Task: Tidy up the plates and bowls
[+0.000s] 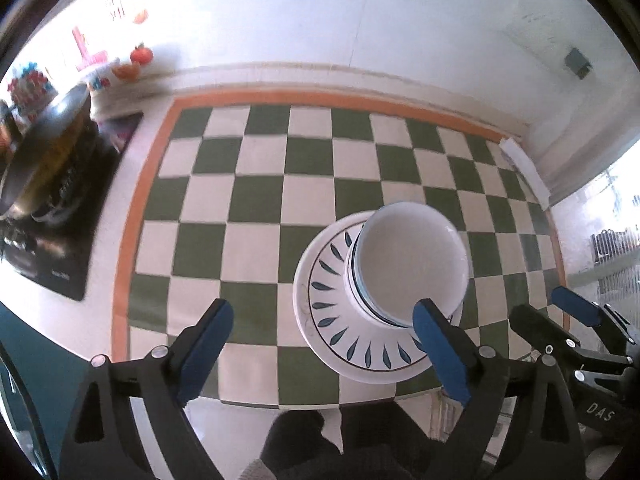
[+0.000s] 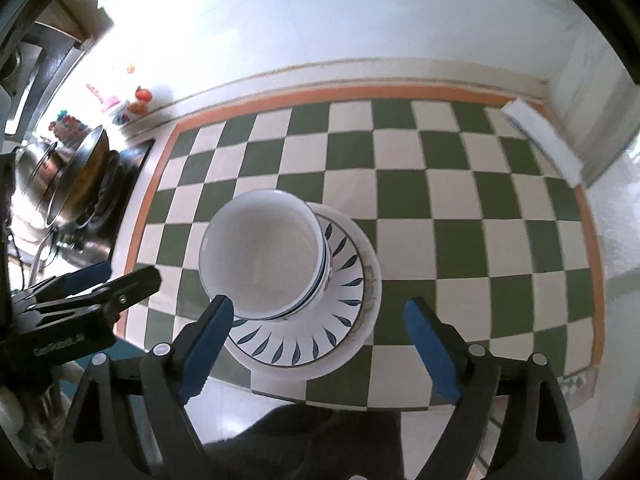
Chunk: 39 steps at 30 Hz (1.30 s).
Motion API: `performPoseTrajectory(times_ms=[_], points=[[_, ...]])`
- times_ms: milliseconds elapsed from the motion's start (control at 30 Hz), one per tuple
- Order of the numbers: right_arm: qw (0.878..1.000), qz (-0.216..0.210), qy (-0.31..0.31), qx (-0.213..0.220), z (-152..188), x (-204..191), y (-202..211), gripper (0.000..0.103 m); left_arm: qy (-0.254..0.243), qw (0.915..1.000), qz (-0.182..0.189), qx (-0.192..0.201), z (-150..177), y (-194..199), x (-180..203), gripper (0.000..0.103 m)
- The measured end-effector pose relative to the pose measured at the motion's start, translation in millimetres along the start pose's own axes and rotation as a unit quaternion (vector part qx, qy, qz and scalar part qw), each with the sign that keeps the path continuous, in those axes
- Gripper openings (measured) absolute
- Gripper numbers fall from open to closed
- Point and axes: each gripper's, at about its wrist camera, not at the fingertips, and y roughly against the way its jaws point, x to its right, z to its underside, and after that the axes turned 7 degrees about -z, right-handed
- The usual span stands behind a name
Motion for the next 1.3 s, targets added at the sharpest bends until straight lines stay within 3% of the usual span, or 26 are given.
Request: performPoseTrajectory(times_ms=[433,733,1100,1300], points=[[0.995,0.030,-0.021,0.095,36,-29,103,0.094,-0.022,0.9954,-0.004,0.093,31,97,3,0.092],[0.987,0.042,0.007,0.154,91,-55,189,0.094,0.005,0.9885,-0.015,0.151,87,172,5,0.092],[0.982,0.033,0.039,0.184,160,-65,263,0.094,0.031,0.9828,-0.040,0.178,159,229,6,0.092],[0.980,0.028,0.049,0.191,186,-73,289,0.094,0.031,0.9807,-0.049,0.187,182,252,5,0.092]])
